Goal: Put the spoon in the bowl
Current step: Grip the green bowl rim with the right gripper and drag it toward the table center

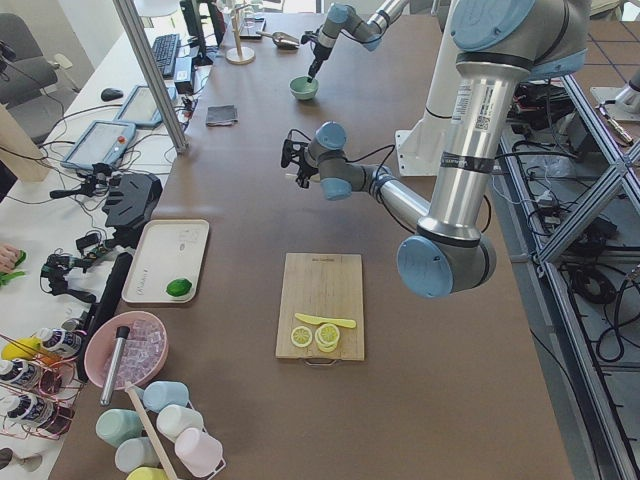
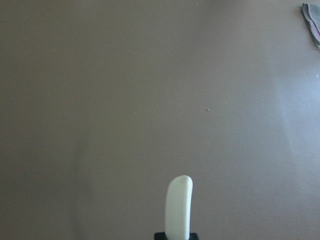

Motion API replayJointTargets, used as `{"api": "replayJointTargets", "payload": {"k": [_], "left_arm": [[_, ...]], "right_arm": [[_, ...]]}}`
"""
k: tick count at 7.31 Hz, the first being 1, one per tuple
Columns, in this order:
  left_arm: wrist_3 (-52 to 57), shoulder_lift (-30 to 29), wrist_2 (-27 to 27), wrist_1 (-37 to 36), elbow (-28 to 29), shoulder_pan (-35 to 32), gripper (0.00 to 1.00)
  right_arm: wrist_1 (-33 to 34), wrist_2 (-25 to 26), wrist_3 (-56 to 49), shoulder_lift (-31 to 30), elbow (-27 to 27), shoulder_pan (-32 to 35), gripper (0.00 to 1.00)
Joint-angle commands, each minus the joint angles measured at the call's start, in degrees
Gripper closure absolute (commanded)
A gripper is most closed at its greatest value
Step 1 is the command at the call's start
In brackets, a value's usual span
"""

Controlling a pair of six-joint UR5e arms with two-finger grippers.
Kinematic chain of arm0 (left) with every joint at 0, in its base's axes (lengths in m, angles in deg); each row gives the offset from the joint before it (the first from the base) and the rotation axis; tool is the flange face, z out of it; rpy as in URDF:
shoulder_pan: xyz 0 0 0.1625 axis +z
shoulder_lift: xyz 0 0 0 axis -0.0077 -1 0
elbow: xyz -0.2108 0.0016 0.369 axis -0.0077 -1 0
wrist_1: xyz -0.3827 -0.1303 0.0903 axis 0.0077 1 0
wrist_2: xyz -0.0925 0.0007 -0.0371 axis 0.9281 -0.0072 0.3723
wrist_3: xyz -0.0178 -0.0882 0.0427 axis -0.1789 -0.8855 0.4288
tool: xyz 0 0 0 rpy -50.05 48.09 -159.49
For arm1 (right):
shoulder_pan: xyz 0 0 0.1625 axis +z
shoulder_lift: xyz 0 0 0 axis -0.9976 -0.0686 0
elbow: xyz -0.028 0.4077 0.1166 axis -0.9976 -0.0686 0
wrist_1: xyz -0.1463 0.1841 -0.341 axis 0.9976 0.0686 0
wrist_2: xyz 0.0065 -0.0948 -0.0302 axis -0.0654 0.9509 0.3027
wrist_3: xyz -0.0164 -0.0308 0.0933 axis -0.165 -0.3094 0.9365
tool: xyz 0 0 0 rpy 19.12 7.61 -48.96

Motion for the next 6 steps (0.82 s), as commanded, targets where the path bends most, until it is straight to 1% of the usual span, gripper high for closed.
{"api": "replayJointTargets", "payload": {"k": [1, 2, 3, 4, 5, 6], "left_arm": [[0.00, -0.15, -0.09, 0.00, -0.23, 0.09, 1.00], [-0.17, -0.68, 0.00, 0.00, -0.24, 0.35, 1.00], [-0.18, -1.29, 0.00, -0.09, -0.06, 0.44, 1.00], [-0.35, -2.25, 0.09, -0.09, 0.11, 0.44, 1.00], [-0.44, -2.70, 0.09, -0.18, 0.38, 0.44, 1.00], [-0.44, -2.96, 0.09, -0.18, 0.38, 0.44, 1.00]], "right_arm": [[9.37, 2.85, 5.51, 8.81, 1.76, -3.86, 1.00], [17.69, 6.61, 9.72, 14.95, 2.29, -7.98, 1.00], [23.26, 9.96, 13.94, 18.93, 2.21, -12.98, 1.00], [27.14, 13.47, 17.11, 23.06, 1.60, -17.38, 1.00], [30.84, 14.99, 20.19, 27.62, 0.46, -20.38, 1.00], [31.66, 16.05, 20.83, 30.80, -3.03, -21.89, 1.00]]}}
